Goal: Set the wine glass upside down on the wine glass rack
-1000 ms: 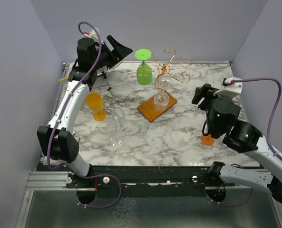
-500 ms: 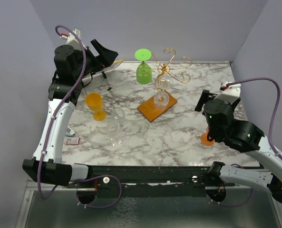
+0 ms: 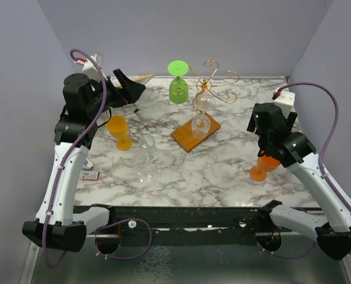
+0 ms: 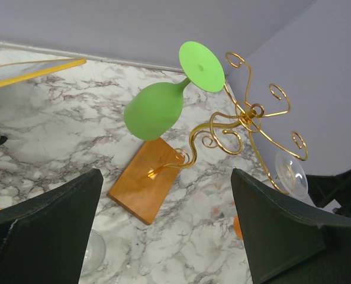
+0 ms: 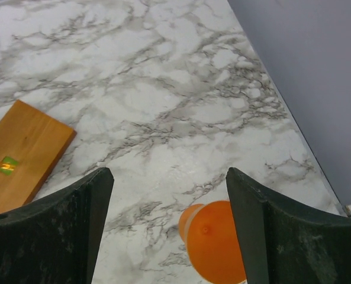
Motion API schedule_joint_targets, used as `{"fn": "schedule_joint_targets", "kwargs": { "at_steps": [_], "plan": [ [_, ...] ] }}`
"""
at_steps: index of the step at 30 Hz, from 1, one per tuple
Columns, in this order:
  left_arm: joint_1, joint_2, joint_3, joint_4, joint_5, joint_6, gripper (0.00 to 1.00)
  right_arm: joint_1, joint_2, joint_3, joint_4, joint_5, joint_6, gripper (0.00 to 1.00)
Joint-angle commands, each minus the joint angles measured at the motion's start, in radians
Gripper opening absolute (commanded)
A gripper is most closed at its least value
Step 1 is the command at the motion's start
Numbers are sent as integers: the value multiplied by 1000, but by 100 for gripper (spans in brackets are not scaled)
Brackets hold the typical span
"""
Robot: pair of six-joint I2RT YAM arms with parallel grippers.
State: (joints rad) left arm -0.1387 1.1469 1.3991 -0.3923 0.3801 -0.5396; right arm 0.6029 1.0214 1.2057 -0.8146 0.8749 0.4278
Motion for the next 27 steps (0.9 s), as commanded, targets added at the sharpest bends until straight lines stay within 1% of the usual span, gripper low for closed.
{"fn": "schedule_joint_targets", "kwargs": {
  "at_steps": [1, 3, 6, 8, 11, 15, 19, 23, 24, 27],
  "plan": [
    [-1, -67, -36, -40, 48, 50, 91, -131, 16, -25, -11, -184, 22, 80],
    [0, -93, -60, -44, 71, 58, 91, -132, 24, -33, -58, -171, 74, 74],
    [0, -137, -101, -51, 108, 62, 91, -132, 21, -60, -141, -148, 180, 62],
    [-1, -159, -127, -50, 119, 61, 91, -132, 0, -95, -164, -152, 233, 56],
    [0, -168, -170, -43, 112, 51, 91, -133, -30, -155, -184, -158, 311, 53],
    [-1, -163, -202, -35, 121, 38, 90, -133, -44, -190, -222, -159, 397, 53],
    [-1, -164, -230, -5, 128, 28, 91, -132, -50, -244, -181, -211, 421, 50],
    [-1, -164, -249, 10, 141, 43, 99, -133, -36, -287, -143, -240, 456, 42],
    [-1, -165, -249, 12, 145, 49, 99, -133, -40, -294, -135, -237, 467, 39],
    [-1, -177, -235, 11, 150, 66, 99, -133, -95, -338, -63, -218, 453, 23]
  ]
}}
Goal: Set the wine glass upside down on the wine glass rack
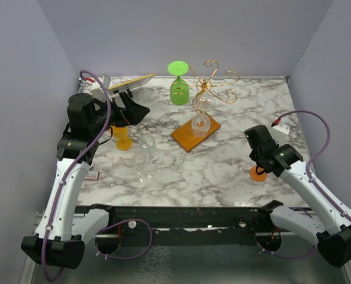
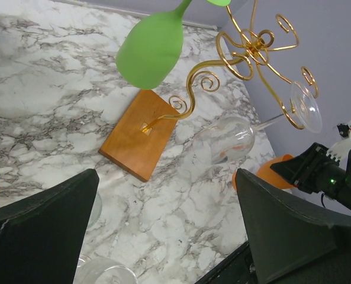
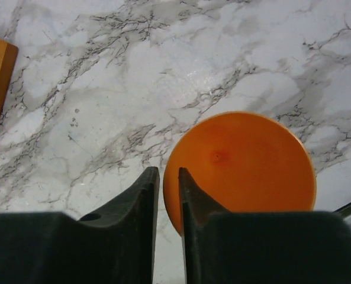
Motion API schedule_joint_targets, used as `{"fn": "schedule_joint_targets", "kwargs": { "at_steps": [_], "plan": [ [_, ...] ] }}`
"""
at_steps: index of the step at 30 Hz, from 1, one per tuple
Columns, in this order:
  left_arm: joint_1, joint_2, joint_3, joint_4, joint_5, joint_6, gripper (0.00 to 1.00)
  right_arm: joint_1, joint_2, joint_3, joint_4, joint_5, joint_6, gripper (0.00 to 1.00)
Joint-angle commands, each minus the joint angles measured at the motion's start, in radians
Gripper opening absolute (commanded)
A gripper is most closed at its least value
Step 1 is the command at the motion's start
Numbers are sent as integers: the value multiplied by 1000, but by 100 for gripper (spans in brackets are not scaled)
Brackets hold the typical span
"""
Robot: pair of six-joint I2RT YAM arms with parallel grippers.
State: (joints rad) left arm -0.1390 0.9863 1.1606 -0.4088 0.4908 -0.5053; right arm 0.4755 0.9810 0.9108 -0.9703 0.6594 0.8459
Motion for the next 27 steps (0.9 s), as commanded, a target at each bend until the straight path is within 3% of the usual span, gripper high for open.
{"fn": "schedule_joint_targets", "kwargs": {
  "at_steps": [1, 6, 14, 27],
  "plan": [
    [-2, -24, 11, 28, 42, 35, 99, -5, -76, -58, 116, 4, 29, 19],
    [-6, -44, 69, 30, 59, 54, 99, -6, -101, -57, 127, 35, 35, 1],
    [-15, -34, 124, 54, 127, -15, 99, -6, -145, 2, 153, 92, 55, 1],
    [-65, -4, 131, 384, 189, -306, 99, -5, -386, 102, 408, 241, 35, 1]
  ]
}}
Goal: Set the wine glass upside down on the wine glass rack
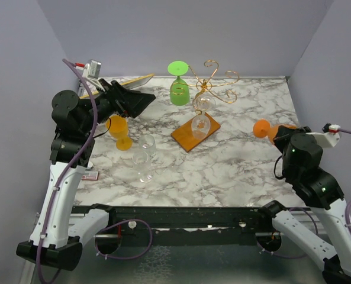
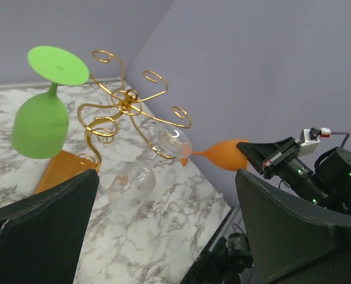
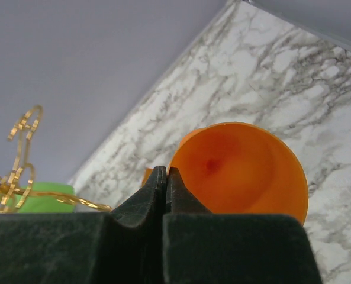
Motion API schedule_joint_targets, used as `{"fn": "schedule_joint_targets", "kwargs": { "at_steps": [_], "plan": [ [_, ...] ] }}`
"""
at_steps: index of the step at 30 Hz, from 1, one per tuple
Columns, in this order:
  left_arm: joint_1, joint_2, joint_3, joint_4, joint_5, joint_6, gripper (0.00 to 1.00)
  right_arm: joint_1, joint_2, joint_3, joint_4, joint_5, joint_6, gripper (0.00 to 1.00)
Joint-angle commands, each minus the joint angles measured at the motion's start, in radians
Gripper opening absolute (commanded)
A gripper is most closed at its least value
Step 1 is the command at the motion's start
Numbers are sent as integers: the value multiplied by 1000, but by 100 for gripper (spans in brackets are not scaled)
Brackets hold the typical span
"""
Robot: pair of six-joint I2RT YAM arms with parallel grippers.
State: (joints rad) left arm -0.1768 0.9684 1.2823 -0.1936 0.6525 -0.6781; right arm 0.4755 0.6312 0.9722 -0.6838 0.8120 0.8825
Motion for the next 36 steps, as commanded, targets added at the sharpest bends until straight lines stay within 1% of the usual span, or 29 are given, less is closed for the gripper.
{"fn": "schedule_joint_targets", "kwargs": {
  "at_steps": [1, 5, 7, 9, 15, 17, 20, 25, 29, 33, 34, 36],
  "plan": [
    [-37, 8, -4, 198, 10, -145, 99, -6, -53, 53, 130, 88, 11, 1],
    [-72, 6, -51, 320, -30, -209, 99, -5, -132, 59, 251, 65, 12, 1],
    [-105, 21, -66, 391, -39, -251, 99, -6, -161, 47, 341, 33, -29, 1],
    [-155, 38, -63, 424, -66, -260, 99, -5, -179, 38, 419, -21, -69, 1],
    [-298, 103, -6, 436, -206, -234, 99, -5, -209, -22, 634, -202, -105, 1],
    [-364, 127, 16, 436, -267, -216, 99, -6, -213, -47, 714, -272, -112, 1],
    [-459, 162, 44, 436, -365, -167, 99, -6, -211, -74, 807, -335, -102, 1],
    [-578, 228, 75, 439, -520, -165, 99, -6, -194, -118, 968, -423, -81, 1],
    [-623, 262, 87, 434, -629, -196, 99, -6, -181, -173, 1118, -517, -80, 1],
    [-645, 286, 89, 438, -708, -258, 99, -6, -170, -182, 1156, -547, -65, 1],
    [-654, 293, 89, 444, -721, -274, 98, -5, -168, -192, 1176, -552, -64, 1],
    [-675, 313, 100, 453, -757, -296, 93, -5, -164, -202, 1216, -570, -65, 1]
  ]
}}
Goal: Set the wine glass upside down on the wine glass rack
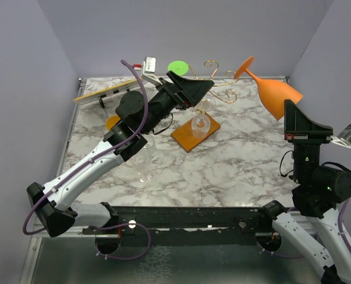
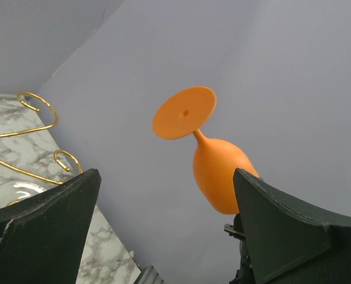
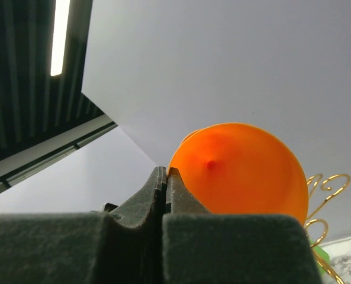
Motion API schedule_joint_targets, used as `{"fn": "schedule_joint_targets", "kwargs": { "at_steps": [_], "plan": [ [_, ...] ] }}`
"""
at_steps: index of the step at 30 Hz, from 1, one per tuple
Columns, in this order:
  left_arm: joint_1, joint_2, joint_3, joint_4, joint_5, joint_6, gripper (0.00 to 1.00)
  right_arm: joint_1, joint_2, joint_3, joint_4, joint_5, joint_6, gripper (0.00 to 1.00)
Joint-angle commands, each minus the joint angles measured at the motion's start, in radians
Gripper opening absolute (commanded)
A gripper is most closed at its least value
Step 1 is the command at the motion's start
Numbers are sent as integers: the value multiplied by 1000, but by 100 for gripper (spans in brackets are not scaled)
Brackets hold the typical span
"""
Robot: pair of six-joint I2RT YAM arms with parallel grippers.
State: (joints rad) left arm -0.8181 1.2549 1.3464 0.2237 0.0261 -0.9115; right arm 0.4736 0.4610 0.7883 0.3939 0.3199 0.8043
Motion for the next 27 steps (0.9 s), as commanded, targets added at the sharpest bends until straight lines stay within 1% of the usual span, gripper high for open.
{"fn": "schedule_joint_targets", "kwargs": {
  "at_steps": [1, 4, 8, 12, 16, 19, 22, 24, 27],
  "plan": [
    [-45, 36, 44, 36, -156, -74, 90, -4, 9, -19, 152, -92, 7, 1],
    [-69, 59, 56, 36, -231, -108, 88, -4, 14, -41, 212, -126, 5, 1],
    [-104, 90, 72, 56, -253, -128, 88, -5, 20, -48, 231, -131, 9, 1],
    [-159, 118, 67, 123, -255, -130, 94, -4, 34, -44, 244, -138, 10, 1],
    [-203, 133, 75, 163, -320, -102, 98, -4, 43, -44, 254, -148, 11, 1],
    [-222, 151, 66, 242, -338, -87, 99, -4, 46, -44, 258, -155, 12, 1],
    [-236, 194, 103, 285, -341, -70, 99, -3, 50, -47, 261, -169, 18, 1],
    [-239, 233, 162, 286, -347, -37, 90, -3, 54, -49, 266, -179, 23, 1],
    [-248, 283, 243, 287, -380, 42, 81, -3, 46, -53, 251, -166, 24, 1]
  ]
}}
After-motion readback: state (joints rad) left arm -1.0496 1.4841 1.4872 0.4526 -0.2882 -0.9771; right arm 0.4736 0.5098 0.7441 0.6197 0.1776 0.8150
